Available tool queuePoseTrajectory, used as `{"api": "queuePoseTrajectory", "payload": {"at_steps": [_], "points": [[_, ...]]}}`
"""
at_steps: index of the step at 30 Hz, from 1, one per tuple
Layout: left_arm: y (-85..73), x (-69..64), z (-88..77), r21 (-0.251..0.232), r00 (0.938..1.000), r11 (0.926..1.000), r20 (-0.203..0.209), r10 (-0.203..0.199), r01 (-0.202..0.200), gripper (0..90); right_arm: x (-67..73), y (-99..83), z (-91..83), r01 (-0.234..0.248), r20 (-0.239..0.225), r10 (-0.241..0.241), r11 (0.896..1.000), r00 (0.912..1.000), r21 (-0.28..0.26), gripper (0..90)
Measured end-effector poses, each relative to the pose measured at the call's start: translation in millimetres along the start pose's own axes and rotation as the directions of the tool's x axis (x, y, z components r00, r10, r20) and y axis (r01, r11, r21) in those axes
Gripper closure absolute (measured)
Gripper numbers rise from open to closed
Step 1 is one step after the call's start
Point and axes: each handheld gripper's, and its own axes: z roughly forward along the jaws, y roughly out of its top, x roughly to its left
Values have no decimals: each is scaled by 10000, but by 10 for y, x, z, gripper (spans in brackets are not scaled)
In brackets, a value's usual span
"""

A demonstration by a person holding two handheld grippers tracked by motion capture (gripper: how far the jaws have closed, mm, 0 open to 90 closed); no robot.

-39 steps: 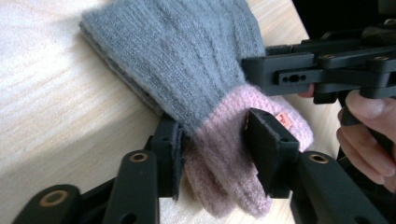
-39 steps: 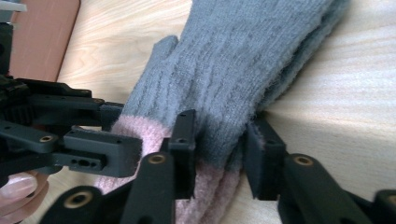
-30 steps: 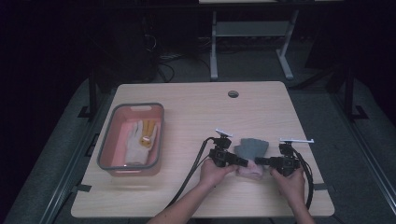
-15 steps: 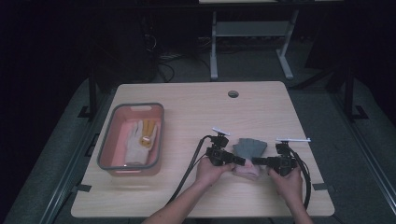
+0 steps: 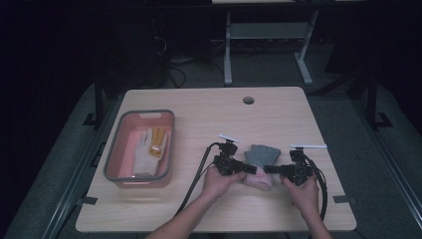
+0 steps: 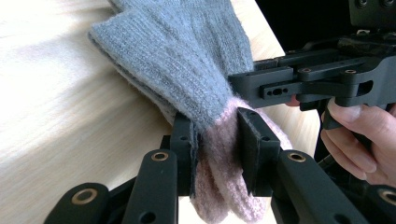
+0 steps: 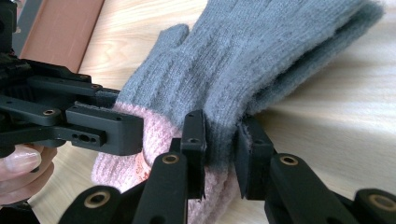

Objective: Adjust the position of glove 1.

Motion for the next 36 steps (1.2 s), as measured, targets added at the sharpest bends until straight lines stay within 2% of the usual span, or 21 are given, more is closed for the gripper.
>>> {"api": "queuePoseTrajectory", "payload": {"at_steps": [1,6,9,15,20,25,30,36], "points": [[2,8,-13,-16,9999,9999,18,125,-125,694,24,9,-1,19,-20,-19,10000,10000,-1,751],[-3,-2,-105,-94,10000,9999,-43,80,-81,694,115,44,4,177,-94,-177,9998,9998,21,749],[-3,9,-167,-127,9998,9997,-56,204,-205,694,152,57,16,225,-131,-225,9997,9997,17,749],[-1,6,-286,-250,9999,9996,5,102,-101,694,246,101,23,399,-286,-399,9992,9988,4,747],[16,6,-387,-380,9995,9988,-5,301,-301,694,325,144,15,514,-383,-515,9987,9979,-37,748],[36,21,-489,-514,9999,9986,3,129,-129,694,418,215,35,657,-428,-656,9978,9969,4,748],[88,21,-619,-683,9993,9969,-51,383,-386,694,514,312,47,822,-580,-821,9966,9949,-13,747],[125,14,-719,-811,9996,9963,-40,286,-289,694,614,406,40,855,-714,-855,9963,9938,-24,748]]}}
